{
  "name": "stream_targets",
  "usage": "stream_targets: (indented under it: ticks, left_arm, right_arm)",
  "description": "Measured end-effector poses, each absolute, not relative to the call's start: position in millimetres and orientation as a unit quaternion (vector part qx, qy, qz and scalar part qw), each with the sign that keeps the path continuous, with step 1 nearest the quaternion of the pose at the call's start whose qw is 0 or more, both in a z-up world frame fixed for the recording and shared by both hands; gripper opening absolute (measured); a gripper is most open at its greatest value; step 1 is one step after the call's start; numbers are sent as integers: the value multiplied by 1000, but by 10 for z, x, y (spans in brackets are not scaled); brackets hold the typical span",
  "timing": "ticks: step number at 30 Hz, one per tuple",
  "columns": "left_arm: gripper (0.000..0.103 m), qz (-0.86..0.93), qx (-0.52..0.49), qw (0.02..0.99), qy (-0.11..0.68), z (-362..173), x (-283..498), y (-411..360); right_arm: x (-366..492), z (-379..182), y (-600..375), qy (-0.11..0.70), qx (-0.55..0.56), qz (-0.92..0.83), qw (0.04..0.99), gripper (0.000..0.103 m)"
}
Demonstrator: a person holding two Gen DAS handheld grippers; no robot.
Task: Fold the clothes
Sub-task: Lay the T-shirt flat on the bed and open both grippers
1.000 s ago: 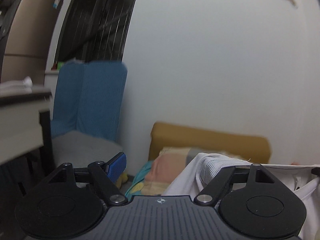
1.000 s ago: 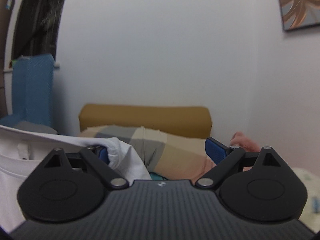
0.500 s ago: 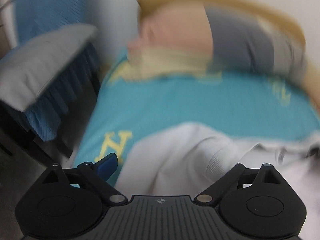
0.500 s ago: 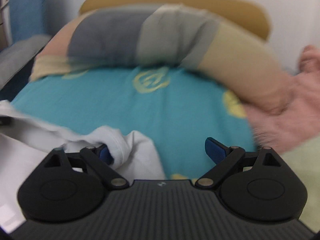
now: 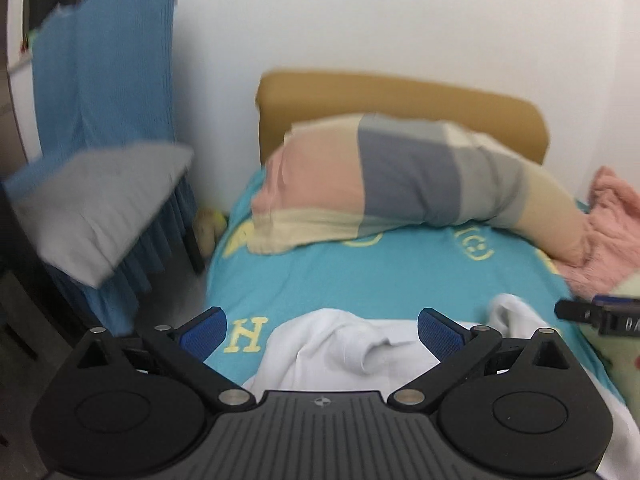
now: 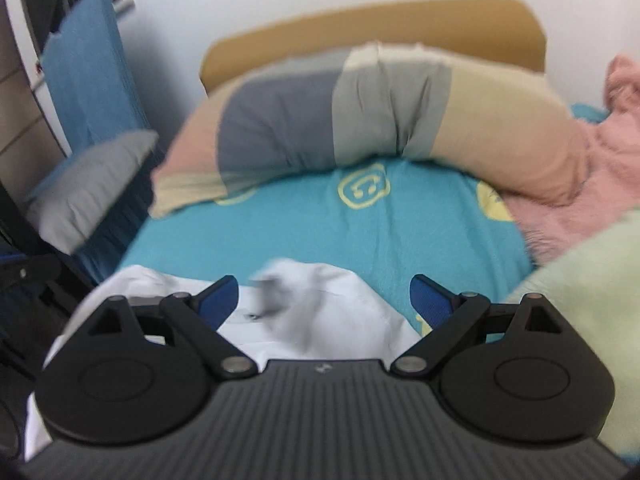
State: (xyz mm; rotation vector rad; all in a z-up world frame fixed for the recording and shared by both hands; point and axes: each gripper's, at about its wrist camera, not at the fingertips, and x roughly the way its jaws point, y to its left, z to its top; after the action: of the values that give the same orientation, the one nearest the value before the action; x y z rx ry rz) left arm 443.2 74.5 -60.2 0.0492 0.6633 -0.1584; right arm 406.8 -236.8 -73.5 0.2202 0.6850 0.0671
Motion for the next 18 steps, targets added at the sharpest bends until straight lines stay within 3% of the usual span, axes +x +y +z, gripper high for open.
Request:
stream_targets:
  ticks: [11,18]
  left_arm:
    - [102,-76,-55,945,313,-169,2198,1028]
    - [101,-23,-94,942,322,-114,1777,1321]
  right_arm:
    - [2036,-58,-2284,264,123,37,956,94]
    - [904,-137,-2312,269,141,32,952,94]
